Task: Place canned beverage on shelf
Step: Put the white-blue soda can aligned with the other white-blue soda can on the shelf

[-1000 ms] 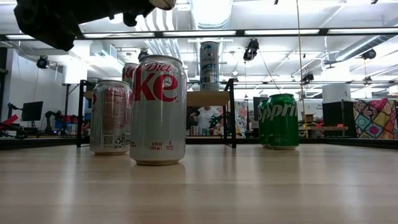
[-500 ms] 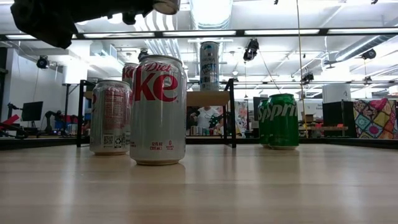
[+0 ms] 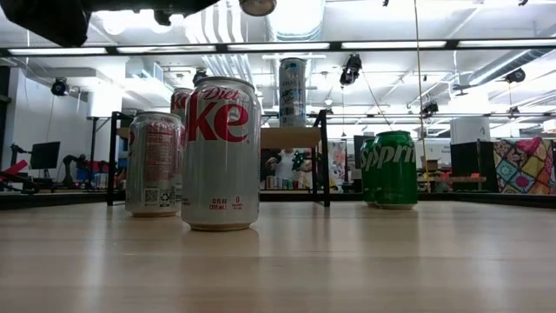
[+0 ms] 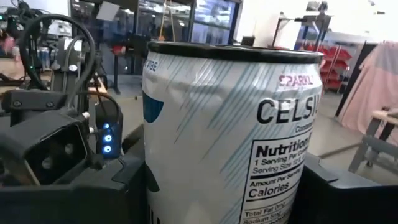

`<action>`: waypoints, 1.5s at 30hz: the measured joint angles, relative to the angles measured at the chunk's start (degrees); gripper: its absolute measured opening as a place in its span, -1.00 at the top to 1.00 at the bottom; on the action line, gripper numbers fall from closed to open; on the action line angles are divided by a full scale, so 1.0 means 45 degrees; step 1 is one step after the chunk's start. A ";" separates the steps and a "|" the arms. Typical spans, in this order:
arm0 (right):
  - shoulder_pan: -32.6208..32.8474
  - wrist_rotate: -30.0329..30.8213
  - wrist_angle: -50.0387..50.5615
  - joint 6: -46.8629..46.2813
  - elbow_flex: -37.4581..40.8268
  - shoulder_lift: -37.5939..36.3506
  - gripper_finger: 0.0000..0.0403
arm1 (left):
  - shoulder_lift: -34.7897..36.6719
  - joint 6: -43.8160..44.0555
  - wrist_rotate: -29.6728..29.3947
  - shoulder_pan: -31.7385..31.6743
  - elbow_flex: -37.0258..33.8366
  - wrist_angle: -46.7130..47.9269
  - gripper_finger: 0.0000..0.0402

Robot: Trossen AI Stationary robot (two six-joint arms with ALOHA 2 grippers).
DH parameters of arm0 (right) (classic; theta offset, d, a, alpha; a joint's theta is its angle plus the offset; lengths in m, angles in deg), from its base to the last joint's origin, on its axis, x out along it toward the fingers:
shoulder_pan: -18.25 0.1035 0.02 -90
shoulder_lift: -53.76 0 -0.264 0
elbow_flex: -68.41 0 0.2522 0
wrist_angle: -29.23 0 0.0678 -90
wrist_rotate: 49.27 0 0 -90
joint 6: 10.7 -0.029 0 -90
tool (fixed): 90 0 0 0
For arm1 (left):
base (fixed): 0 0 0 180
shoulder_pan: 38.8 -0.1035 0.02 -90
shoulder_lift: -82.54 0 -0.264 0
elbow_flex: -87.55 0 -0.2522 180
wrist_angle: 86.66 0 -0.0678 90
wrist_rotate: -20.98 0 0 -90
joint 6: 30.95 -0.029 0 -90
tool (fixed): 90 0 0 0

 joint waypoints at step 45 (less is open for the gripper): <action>-0.3567 -0.4458 -0.6246 -0.2041 0.7498 -0.1466 -0.16 | 1.0997 0.1112 0.0056 0.0057 -0.0060 1.4411 -0.39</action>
